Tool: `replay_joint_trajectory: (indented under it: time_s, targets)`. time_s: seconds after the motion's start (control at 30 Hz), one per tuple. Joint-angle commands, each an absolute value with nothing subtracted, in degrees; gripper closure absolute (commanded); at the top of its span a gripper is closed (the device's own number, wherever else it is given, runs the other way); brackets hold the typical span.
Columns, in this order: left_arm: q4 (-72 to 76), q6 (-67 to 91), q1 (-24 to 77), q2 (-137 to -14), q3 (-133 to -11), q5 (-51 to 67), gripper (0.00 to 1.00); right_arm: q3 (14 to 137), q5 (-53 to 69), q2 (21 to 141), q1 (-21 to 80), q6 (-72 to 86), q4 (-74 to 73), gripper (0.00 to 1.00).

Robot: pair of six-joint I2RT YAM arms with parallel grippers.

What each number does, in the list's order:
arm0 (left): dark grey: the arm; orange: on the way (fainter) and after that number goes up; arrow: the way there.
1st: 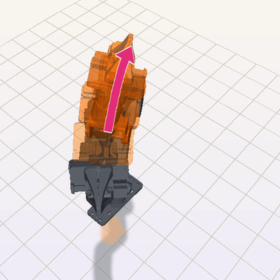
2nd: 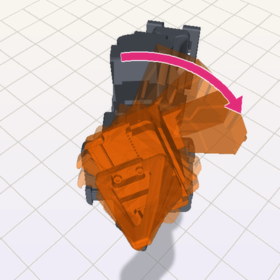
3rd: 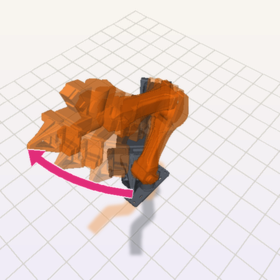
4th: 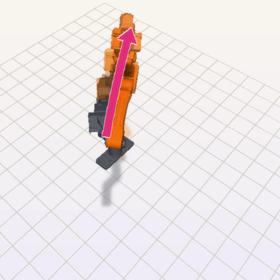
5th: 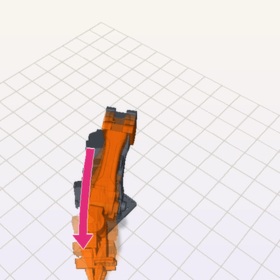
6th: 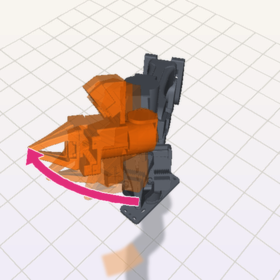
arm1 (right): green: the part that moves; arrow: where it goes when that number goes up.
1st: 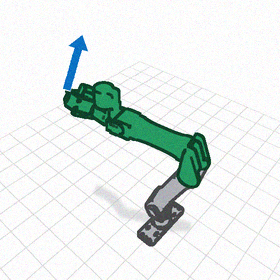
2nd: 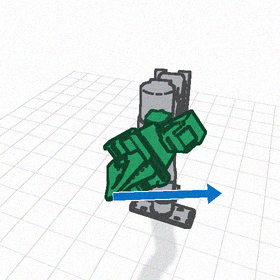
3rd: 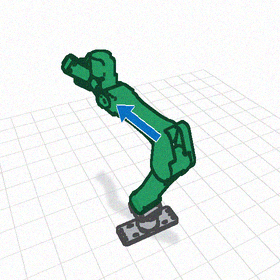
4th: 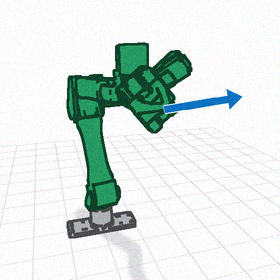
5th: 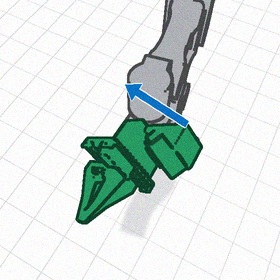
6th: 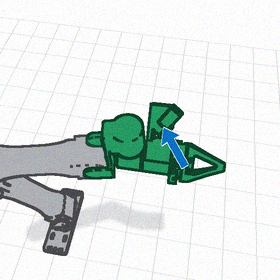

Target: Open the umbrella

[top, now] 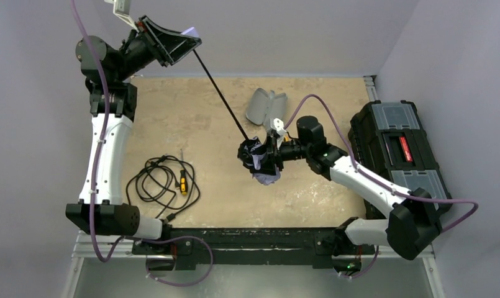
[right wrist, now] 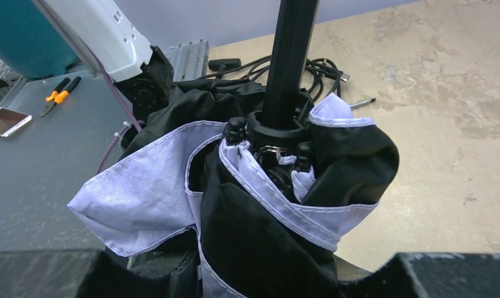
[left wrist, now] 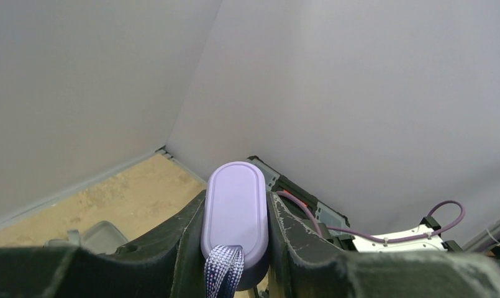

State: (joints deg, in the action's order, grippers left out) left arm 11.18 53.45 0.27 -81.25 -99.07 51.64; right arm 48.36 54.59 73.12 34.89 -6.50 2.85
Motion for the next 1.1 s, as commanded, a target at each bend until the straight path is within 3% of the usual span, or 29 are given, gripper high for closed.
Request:
replay_joint_trajectory:
  time_s: [0.0,0.13,0.27,0.53,0.57,0.63,0.67,0.7,0.93,1.07]
  targets:
    - [25.0,51.6,-3.0,-79.1,-101.1,37.4,1.00,47.2,59.2,73.0,36.1,-11.3,-6.1,1.00]
    - [24.7,49.6,-4.6,-76.5,-96.3,36.7,1.00,47.8,59.8,73.7,36.1,-16.5,-10.4,1.00]
    - [25.5,52.1,-9.1,-79.0,-102.7,35.1,1.00,44.5,58.4,72.9,36.0,-28.9,-21.3,1.00]
    - [21.8,50.8,-10.2,-82.0,-108.7,36.5,1.00,48.6,61.5,75.8,35.9,-26.5,-21.8,1.00]
    - [21.1,50.6,-9.5,-82.1,-108.5,39.2,0.91,49.7,62.3,75.7,35.9,-24.3,-20.7,1.00]
    - [20.3,49.3,-8.0,-81.4,-106.0,44.0,0.43,50.9,63.7,75.2,35.9,-15.2,-14.4,1.00]
    - [19.6,48.7,-7.6,-80.4,-104.0,45.4,0.14,51.3,64.6,75.1,35.5,-10.1,-10.0,1.00]
    - [18.7,48.1,-7.5,-79.3,-100.8,46.7,0.06,52.1,65.2,75.1,35.4,-6.6,-7.0,1.00]
    - [6.4,31.8,-13.8,-66.0,-82.9,43.1,0.01,54.3,68.9,75.4,31.0,16.7,10.3,1.00]
    - [-5.6,12.6,-15.0,-59.8,-76.5,52.4,0.03,54.6,70.1,77.3,27.3,30.1,18.0,1.00]
